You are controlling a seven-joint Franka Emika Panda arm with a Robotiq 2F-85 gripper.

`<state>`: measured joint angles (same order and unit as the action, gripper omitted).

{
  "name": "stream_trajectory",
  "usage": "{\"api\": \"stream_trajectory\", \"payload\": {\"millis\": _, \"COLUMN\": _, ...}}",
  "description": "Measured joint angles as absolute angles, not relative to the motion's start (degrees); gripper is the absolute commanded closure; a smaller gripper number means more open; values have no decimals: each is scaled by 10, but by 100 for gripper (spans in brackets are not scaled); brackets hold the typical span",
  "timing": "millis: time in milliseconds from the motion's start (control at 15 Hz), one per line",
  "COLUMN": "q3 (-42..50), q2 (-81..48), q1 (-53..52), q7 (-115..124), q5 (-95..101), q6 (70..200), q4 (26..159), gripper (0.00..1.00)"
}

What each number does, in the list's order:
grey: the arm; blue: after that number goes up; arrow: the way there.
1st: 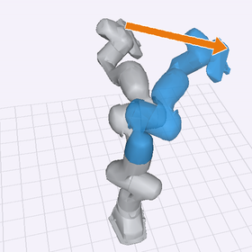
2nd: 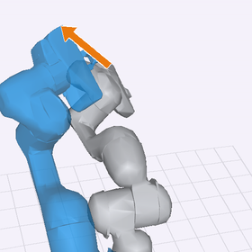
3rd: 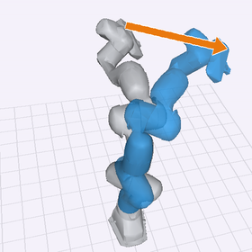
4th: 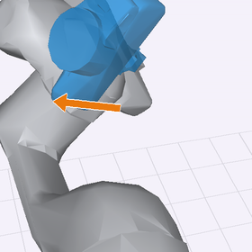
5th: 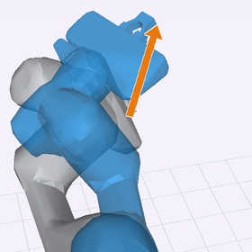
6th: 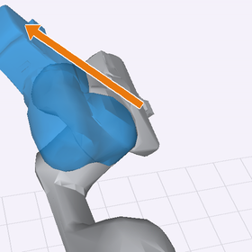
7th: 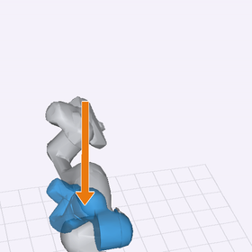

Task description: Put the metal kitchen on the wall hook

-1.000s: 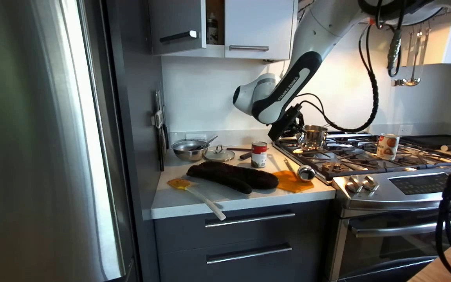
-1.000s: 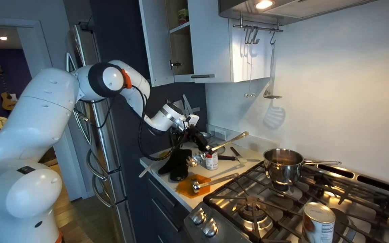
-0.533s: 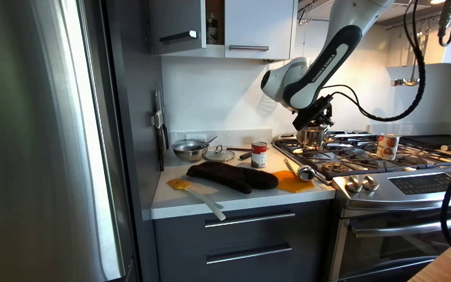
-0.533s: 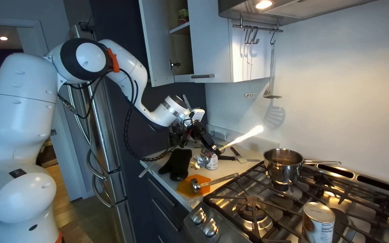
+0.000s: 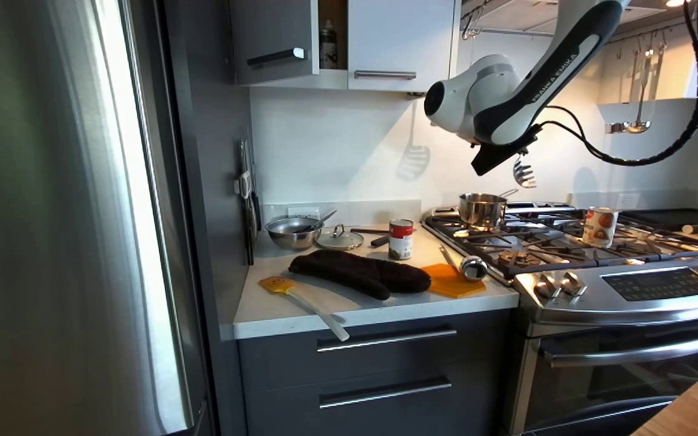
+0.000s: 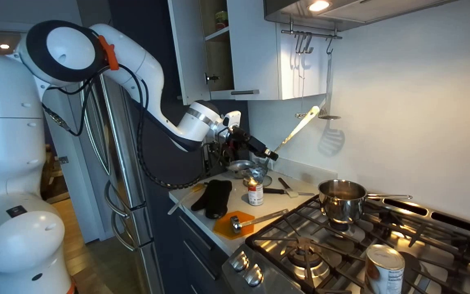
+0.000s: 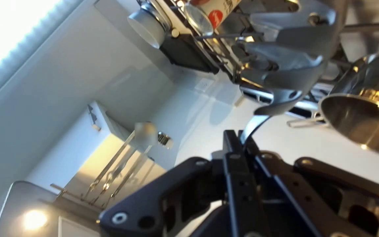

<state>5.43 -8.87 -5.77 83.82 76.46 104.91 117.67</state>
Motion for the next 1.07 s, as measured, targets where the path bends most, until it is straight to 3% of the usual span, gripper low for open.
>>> {"api": "stream_trajectory", "payload": {"millis": 533, "q3": 27, "q2": -10, "q1": -39, "q7": 920, "q5": 881, "q6": 1050, "q4": 1201, "gripper": 99}}
{"api": "stream_trajectory", "payload": {"millis": 867, "q3": 45, "q2": 15, "q1": 10, "q7": 921, "q5": 880, "q6": 1173, "q4": 1218, "gripper": 96}}
{"api": "stream_trajectory", "payload": {"millis": 1067, "q3": 44, "q2": 19, "q1": 11, "q7": 921, "q5": 880, "q6": 1179, "q4": 1223, "gripper": 96}}
